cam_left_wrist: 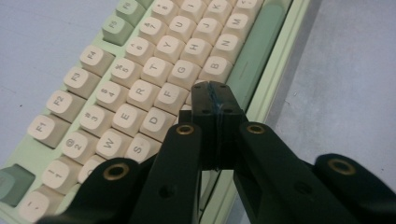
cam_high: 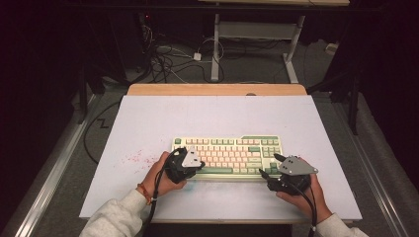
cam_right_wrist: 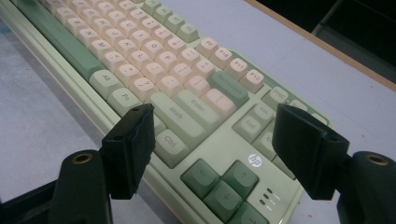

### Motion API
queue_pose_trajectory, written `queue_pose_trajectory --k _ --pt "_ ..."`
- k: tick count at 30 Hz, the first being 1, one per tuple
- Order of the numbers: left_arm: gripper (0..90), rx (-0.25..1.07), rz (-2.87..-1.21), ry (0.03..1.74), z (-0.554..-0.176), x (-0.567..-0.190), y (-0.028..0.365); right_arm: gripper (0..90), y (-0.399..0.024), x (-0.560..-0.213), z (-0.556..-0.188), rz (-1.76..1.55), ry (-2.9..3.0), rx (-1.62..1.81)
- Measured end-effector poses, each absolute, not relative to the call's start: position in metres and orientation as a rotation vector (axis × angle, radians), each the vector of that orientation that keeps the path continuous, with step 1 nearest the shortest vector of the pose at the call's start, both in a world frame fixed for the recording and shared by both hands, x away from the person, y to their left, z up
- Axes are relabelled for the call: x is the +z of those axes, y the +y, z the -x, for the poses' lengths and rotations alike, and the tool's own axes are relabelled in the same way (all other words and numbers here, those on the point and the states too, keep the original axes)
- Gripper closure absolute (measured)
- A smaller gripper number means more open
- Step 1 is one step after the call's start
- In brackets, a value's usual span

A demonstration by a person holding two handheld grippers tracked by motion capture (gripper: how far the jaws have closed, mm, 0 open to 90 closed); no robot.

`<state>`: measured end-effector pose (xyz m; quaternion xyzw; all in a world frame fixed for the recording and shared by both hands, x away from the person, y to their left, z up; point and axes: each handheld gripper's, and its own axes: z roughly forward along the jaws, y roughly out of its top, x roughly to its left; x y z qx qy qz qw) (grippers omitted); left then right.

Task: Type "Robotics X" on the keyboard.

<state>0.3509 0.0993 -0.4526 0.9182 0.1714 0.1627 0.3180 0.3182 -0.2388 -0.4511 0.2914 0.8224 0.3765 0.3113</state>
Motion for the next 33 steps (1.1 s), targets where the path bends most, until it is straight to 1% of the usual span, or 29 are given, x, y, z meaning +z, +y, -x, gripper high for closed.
queue_pose_trajectory --k 5,8,11,14,17,19,22,24,29,31,33 --pt "87.5 0.436 -2.453 0.436 -0.35 -0.46 0.092 30.1 -0.239 -0.451 -0.318 -0.764 2.175 0.984" --pt "87.3 0.439 -2.459 0.43 -0.349 -0.456 0.091 30.2 -0.238 -0.452 -0.318 -0.764 2.176 0.979" --pt "85.6 0.452 -2.425 0.429 -0.347 -0.446 0.096 30.2 -0.239 -0.451 -0.318 -0.762 2.171 0.986" --pt "81.5 0.477 -2.373 0.459 -0.347 -0.434 0.108 30.2 -0.241 -0.45 -0.318 -0.767 2.167 0.987" --pt "73.9 0.528 -2.355 0.51 -0.349 -0.429 0.121 30.1 -0.242 -0.45 -0.319 -0.772 2.175 0.987" --pt "71.0 0.537 -2.329 0.524 -0.349 -0.427 0.13 29.9 -0.242 -0.45 -0.318 -0.773 2.175 0.982" --pt "61.5 0.59 -2.313 0.54 -0.347 -0.426 0.142 29.7 -0.244 -0.449 -0.319 -0.778 2.169 0.986" --pt "52.2 0.642 -2.305 0.549 -0.345 -0.426 0.149 29.5 -0.245 -0.45 -0.319 -0.785 2.167 0.987" --pt "28.5 0.697 -2.256 0.589 -0.34 -0.43 0.164 29.2 -0.246 -0.45 -0.32 -0.796 2.167 0.986" --pt "23.7 0.724 -2.234 0.611 -0.338 -0.432 0.169 29.8 -0.247 -0.45 -0.321 -0.802 2.167 0.995" --pt "20.7 0.731 -2.205 0.657 -0.337 -0.434 0.175 35.3 -0.247 -0.45 -0.32 -0.809 2.185 1.019"
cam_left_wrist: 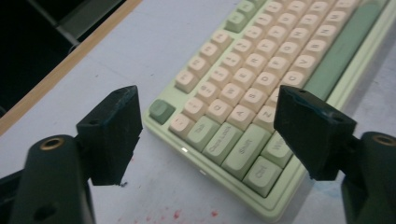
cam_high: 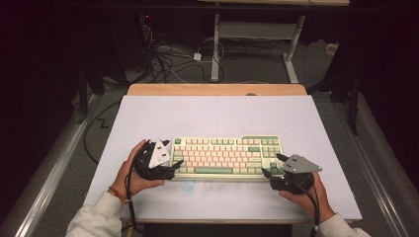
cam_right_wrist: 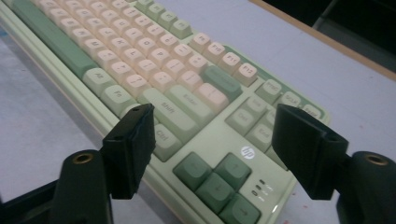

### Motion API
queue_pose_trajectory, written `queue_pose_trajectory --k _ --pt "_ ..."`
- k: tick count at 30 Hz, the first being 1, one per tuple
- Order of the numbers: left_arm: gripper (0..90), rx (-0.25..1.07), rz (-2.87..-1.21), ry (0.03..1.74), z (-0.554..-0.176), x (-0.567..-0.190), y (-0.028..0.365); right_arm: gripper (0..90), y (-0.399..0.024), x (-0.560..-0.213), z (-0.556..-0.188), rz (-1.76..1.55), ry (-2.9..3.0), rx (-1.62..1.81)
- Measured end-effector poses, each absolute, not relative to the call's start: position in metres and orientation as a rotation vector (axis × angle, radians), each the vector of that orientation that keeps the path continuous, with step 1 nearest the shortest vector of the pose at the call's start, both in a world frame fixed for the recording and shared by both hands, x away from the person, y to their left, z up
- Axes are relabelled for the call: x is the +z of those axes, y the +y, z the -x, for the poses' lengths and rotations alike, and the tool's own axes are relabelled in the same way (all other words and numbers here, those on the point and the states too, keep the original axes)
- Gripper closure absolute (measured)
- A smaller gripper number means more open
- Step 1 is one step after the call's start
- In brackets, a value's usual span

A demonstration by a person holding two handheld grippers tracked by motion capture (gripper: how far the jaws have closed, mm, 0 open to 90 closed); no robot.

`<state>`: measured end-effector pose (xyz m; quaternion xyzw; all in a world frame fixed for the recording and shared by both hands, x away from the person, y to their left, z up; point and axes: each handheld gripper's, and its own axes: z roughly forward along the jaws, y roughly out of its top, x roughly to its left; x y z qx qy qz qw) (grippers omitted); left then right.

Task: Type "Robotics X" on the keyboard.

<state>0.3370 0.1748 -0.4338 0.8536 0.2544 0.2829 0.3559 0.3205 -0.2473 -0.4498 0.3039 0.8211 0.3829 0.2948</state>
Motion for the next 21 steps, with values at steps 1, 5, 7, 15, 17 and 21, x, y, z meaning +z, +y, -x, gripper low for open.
queue_pose_trajectory --k 1,5,7,15,17,21 --pt "18.9 0.737 -2.193 0.673 -0.336 -0.435 0.178 37.9 -0.247 -0.45 -0.32 -0.803 2.192 1.023" --pt "18.8 0.763 -2.147 0.71 -0.328 -0.44 0.19 49.4 -0.248 -0.448 -0.319 -0.801 2.208 1.042" --pt "18.8 0.761 -2.148 0.728 -0.324 -0.444 0.196 57.4 -0.248 -0.447 -0.32 -0.806 2.215 1.044" --pt "19.1 0.71 -2.15 0.817 -0.315 -0.46 0.215 84.8 -0.249 -0.439 -0.324 -0.786 2.275 1.028" --pt "19.1 0.727 -2.152 0.824 -0.314 -0.463 0.217 87.8 -0.249 -0.437 -0.326 -0.786 2.281 1.036" --pt "19.2 0.728 -2.193 0.844 -0.311 -0.468 0.216 89.6 -0.247 -0.43 -0.332 -0.791 2.287 1.039"
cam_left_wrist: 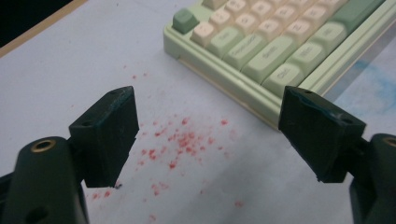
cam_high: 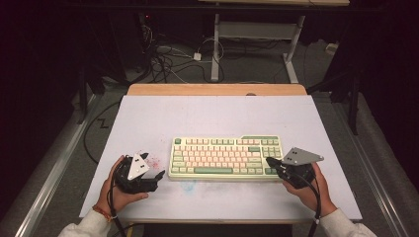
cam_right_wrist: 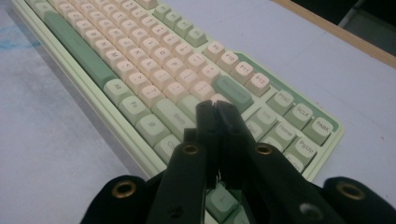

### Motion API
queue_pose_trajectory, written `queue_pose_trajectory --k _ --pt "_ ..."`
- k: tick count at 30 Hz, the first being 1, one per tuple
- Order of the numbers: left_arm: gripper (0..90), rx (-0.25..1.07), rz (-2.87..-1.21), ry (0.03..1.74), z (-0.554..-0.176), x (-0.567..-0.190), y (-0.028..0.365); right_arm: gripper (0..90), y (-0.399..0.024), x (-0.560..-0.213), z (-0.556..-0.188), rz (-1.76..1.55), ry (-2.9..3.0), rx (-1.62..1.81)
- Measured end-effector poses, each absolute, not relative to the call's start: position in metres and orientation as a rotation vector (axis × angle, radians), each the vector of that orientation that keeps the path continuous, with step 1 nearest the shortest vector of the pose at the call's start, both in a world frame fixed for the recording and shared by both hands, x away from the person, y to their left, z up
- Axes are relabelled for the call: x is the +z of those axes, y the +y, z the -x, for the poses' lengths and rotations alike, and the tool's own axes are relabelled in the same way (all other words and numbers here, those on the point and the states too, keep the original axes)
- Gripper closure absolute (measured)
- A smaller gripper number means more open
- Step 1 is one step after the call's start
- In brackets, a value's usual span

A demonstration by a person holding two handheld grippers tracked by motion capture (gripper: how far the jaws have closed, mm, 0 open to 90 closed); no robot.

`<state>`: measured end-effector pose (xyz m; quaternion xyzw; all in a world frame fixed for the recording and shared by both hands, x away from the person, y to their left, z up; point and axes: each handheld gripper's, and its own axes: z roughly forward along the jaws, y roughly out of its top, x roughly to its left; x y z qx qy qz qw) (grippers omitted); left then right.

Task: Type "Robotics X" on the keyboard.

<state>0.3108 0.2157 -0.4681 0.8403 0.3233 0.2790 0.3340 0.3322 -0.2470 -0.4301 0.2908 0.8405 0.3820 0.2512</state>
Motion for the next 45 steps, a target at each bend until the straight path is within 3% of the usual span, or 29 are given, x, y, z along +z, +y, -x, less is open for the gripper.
queue_pose_trajectory --k 19,45 --pt "20.0 0.705 -2.208 0.826 -0.311 -0.47 0.215 89.9 -0.224 -0.417 -0.357 -0.741 2.326 1.024" --pt "20.0 0.67 -2.241 0.827 -0.311 -0.473 0.212 89.9 -0.212 -0.452 -0.363 -0.719 2.464 0.909"
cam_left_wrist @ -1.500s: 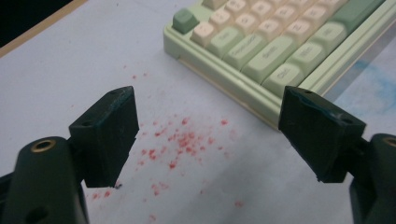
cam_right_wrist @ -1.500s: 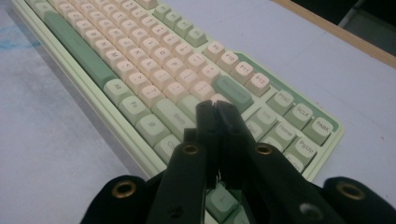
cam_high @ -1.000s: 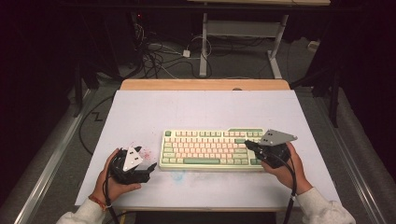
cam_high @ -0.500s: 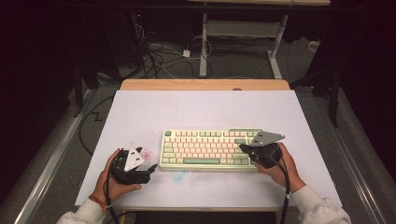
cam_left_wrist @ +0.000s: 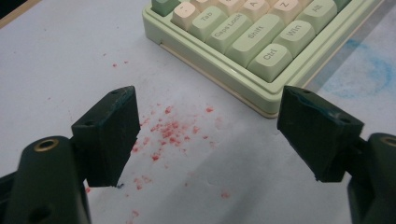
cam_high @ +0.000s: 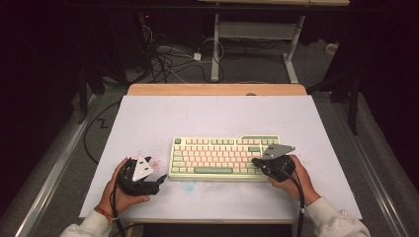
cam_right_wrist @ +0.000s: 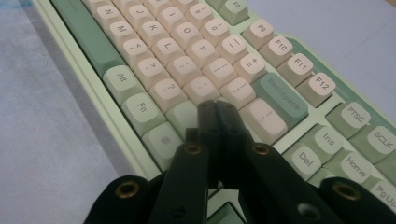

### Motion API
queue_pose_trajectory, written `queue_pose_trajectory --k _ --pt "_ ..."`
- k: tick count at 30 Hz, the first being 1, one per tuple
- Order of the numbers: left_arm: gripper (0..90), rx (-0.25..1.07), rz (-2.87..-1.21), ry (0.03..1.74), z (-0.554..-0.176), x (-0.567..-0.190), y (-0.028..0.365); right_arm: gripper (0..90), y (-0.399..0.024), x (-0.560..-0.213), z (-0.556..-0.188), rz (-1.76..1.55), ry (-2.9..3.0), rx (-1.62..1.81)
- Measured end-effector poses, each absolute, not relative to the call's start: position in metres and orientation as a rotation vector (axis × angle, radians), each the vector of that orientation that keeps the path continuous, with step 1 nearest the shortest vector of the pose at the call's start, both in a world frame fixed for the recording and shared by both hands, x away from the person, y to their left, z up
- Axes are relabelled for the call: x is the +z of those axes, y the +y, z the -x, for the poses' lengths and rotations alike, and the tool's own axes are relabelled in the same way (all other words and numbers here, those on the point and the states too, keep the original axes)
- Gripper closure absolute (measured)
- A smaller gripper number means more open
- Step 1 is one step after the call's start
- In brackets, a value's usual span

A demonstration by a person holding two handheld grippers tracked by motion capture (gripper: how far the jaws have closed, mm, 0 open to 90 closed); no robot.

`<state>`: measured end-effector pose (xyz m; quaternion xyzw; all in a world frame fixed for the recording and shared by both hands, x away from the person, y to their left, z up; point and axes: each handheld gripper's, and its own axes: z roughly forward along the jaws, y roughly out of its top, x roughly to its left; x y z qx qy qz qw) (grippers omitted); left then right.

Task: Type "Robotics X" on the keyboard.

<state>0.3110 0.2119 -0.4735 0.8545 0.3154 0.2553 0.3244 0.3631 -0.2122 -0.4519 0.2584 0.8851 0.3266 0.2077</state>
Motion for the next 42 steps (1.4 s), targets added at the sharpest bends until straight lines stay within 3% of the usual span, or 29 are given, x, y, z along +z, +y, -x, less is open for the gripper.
queue_pose_trajectory --k 6,12,18,22,42 --pt "21.9 0.703 -2.226 0.818 -0.311 -0.471 0.213 89.9 -0.212 -0.456 -0.363 -0.717 2.464 0.906" --pt "39.3 0.687 -2.16 0.782 -0.307 -0.458 0.217 89.8 -0.213 -0.457 -0.362 -0.741 2.463 0.92" --pt "70.5 0.622 -2.192 0.753 -0.308 -0.453 0.214 89.9 -0.213 -0.457 -0.361 -0.745 2.454 0.924" --pt "86.3 0.586 -2.21 0.725 -0.308 -0.449 0.211 89.9 -0.213 -0.458 -0.361 -0.736 2.446 0.919" --pt "87.4 0.494 -2.29 0.644 -0.331 -0.437 0.171 89.9 -0.212 -0.458 -0.359 -0.736 2.437 0.917"
